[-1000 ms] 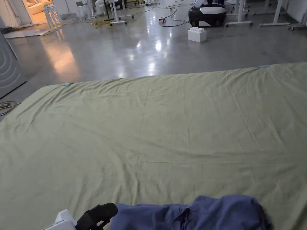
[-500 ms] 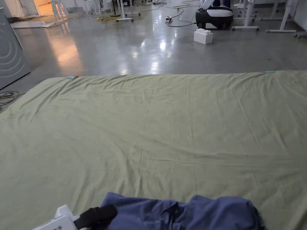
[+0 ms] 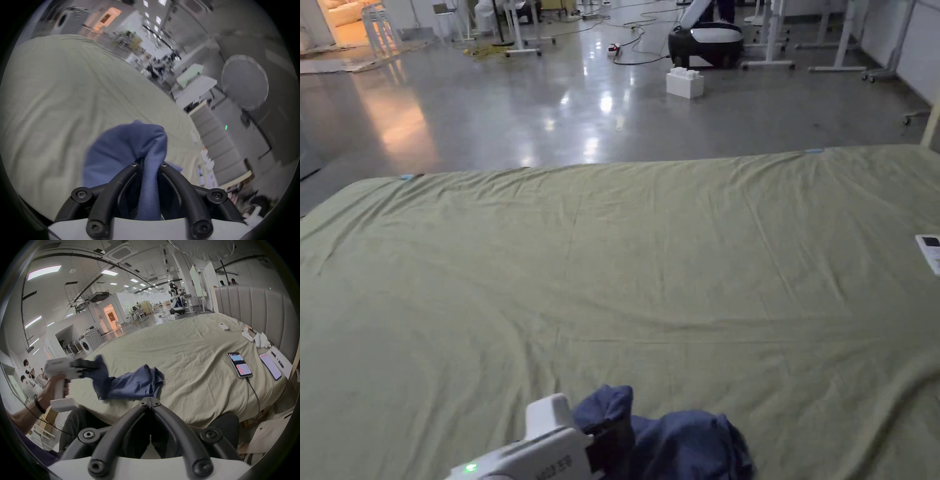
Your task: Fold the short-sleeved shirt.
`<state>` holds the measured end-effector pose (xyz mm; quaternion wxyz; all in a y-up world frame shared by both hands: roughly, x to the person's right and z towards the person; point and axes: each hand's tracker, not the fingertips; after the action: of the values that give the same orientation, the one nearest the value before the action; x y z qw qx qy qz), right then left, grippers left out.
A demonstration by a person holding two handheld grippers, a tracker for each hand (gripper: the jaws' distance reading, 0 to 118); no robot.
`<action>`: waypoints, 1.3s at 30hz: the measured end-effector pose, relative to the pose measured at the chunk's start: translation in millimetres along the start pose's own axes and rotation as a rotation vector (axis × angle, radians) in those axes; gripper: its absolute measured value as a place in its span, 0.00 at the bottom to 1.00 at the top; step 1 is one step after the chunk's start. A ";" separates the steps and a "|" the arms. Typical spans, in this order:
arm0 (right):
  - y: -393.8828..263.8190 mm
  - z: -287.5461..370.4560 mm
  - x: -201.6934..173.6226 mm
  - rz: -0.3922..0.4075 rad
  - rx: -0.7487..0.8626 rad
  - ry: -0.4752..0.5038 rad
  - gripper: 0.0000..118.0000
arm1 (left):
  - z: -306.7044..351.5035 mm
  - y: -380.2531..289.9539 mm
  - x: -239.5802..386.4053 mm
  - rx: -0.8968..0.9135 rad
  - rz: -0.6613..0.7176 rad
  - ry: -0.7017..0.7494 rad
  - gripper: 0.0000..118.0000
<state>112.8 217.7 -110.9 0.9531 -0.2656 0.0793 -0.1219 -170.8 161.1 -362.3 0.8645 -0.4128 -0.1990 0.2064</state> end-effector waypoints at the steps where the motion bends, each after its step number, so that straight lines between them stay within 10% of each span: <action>1: -1.3 4.2 2.2 -0.006 0.003 -0.006 0.00 | -15.5 -7.7 10.9 -0.019 -0.024 0.017 0.12; 6: -17.0 27.4 21.5 -0.007 -0.028 -0.093 0.00 | -61.0 -26.0 31.1 -0.132 -0.065 0.030 0.15; 10: -29.8 29.4 39.7 -0.094 -0.052 -0.076 0.00 | -36.6 -11.4 24.4 -0.112 -0.044 -0.171 0.62; 13: -29.2 27.4 40.2 -0.091 -0.051 -0.076 0.00 | 0.8 5.5 15.3 0.029 -0.047 -0.155 0.73; 17: -27.8 22.2 38.9 -0.106 -0.050 -0.055 0.00 | 17.0 12.4 -7.1 -0.010 0.107 -0.261 0.58; 20: -27.3 21.4 34.4 -0.101 -0.056 -0.042 0.00 | -10.4 0.5 -8.4 -0.053 0.077 -0.176 0.09; 31: -22.1 1.8 26.4 -0.085 -0.142 -0.059 0.00 | -77.1 -35.9 -1.2 -0.212 0.002 -0.131 0.02; 39: 14.7 -106.3 12.7 -0.046 -0.251 0.046 0.00 | 24.5 1.0 -7.3 0.003 0.024 -0.211 0.02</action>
<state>104.9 174.7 -209.7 0.9072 -0.3817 0.1097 -0.1386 -189.7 173.3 -350.3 0.8369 -0.3895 -0.2838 0.2594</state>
